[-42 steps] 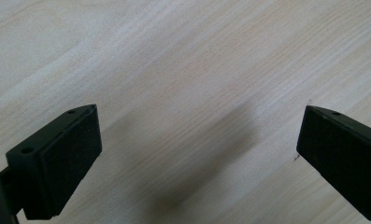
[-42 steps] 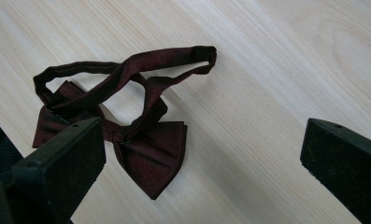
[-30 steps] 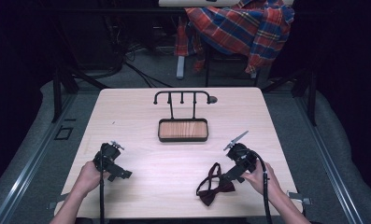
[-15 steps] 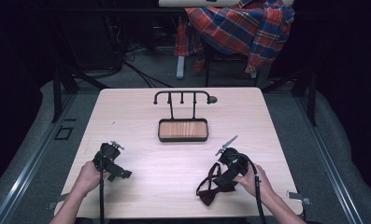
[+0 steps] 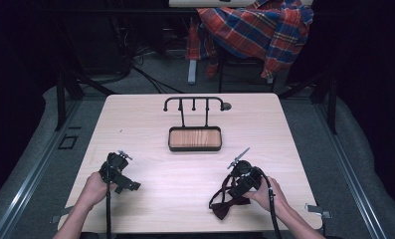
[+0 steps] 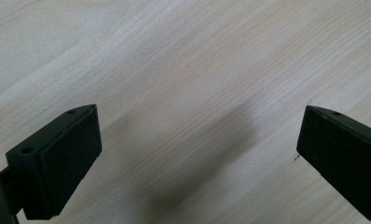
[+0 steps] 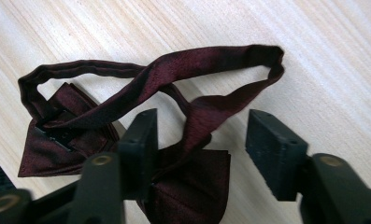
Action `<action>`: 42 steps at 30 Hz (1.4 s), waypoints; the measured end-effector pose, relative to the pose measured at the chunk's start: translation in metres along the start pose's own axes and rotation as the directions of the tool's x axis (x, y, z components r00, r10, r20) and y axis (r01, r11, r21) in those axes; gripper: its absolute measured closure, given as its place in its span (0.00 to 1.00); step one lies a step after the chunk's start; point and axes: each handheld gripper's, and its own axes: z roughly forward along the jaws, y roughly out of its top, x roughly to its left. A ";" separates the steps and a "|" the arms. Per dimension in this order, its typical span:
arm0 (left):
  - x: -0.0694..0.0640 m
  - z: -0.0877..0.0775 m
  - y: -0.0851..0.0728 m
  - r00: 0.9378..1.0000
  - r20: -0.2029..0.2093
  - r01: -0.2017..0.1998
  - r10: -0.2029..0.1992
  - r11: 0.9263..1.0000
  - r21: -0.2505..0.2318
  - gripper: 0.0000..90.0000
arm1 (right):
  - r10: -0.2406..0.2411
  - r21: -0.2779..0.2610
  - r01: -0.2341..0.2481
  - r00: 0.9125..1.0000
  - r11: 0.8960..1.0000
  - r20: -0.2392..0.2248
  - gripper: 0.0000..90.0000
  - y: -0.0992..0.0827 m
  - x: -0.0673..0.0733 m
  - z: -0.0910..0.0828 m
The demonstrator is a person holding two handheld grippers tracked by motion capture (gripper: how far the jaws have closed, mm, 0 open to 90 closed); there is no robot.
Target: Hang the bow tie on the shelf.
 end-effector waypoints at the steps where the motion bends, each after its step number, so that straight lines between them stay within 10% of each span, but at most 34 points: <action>1: 0.000 0.000 0.000 1.000 0.001 0.003 -0.003 1.000 0.000 0.00 | -0.011 0.011 0.011 1.000 1.000 0.015 0.58 0.000 0.000 0.000; 14: 0.000 0.000 0.000 1.000 0.005 0.005 -0.005 1.000 -0.004 0.00 | -0.068 0.026 0.068 0.998 0.997 0.012 0.97 0.000 0.004 0.000; 42: 0.000 0.001 0.000 1.000 0.006 0.011 -0.011 1.000 0.000 0.00 | -0.141 -0.133 0.152 0.986 0.979 0.087 0.99 0.003 0.017 -0.037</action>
